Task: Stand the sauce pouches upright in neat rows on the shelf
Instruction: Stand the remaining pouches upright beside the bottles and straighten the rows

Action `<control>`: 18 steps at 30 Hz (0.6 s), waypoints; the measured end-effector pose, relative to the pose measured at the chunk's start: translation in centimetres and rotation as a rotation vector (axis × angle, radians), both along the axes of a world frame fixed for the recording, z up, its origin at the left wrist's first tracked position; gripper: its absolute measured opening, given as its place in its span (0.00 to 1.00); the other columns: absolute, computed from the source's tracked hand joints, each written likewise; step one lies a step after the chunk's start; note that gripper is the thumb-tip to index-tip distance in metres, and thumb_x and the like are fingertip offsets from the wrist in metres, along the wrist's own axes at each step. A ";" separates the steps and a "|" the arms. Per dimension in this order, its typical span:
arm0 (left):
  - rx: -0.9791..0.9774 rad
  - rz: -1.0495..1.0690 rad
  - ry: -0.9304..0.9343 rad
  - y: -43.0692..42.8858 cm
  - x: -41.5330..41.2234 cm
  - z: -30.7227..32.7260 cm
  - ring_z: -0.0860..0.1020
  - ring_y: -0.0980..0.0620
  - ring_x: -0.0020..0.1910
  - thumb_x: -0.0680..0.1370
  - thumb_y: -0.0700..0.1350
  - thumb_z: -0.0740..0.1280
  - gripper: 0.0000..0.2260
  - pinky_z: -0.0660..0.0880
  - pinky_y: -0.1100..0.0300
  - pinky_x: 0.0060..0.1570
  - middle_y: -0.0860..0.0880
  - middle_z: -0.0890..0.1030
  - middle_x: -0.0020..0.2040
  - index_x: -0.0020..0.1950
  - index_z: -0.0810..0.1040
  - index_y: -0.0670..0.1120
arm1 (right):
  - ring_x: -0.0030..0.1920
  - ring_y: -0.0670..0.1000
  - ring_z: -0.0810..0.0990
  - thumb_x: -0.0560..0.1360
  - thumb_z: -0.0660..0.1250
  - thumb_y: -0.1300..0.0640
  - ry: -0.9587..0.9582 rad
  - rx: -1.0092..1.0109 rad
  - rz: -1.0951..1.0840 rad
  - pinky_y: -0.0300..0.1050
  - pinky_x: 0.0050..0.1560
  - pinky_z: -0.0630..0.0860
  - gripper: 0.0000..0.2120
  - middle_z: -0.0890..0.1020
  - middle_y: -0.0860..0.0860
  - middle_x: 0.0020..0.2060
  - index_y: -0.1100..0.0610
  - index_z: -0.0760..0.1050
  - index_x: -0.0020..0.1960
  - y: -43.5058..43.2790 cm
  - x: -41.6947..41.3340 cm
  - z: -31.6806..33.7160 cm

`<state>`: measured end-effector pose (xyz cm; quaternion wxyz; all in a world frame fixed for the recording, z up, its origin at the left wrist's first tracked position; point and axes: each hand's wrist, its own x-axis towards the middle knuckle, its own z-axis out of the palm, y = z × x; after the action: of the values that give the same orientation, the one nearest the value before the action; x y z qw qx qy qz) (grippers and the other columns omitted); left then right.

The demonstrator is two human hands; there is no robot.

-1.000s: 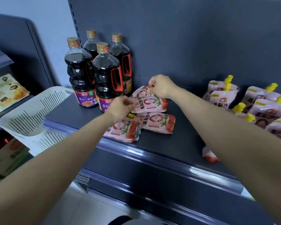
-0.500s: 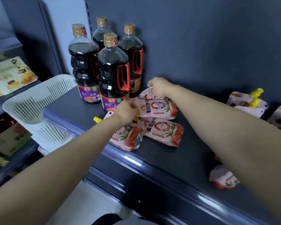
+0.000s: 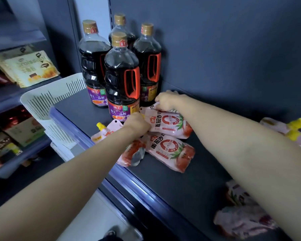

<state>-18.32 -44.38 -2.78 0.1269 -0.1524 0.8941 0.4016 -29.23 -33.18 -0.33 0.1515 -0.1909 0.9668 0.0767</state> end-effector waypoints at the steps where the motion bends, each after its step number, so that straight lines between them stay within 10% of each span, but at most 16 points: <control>1: 0.010 0.025 -0.004 0.3 -0.1 -0.1 0.80 0.42 0.45 0.74 0.40 0.65 0.09 0.72 0.58 0.33 0.40 0.79 0.45 0.49 0.77 0.36 | 0.64 0.61 0.69 0.77 0.59 0.44 -0.006 0.012 -0.002 0.57 0.64 0.65 0.19 0.75 0.58 0.63 0.55 0.75 0.60 0.1 -0.1 -0.1; 18: 0.439 0.317 0.064 1.7 -1.9 0.8 0.81 0.46 0.44 0.68 0.37 0.75 0.10 0.78 0.54 0.48 0.45 0.82 0.42 0.48 0.80 0.40 | 0.43 0.52 0.73 0.73 0.69 0.56 -0.074 -0.273 -0.160 0.38 0.38 0.69 0.15 0.77 0.56 0.43 0.65 0.78 0.55 3.9 0.1 3.0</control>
<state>-20.27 -42.66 -1.97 0.0641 -0.2467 0.7542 0.6052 -29.13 -29.32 2.66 0.1654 -0.1347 0.9741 -0.0748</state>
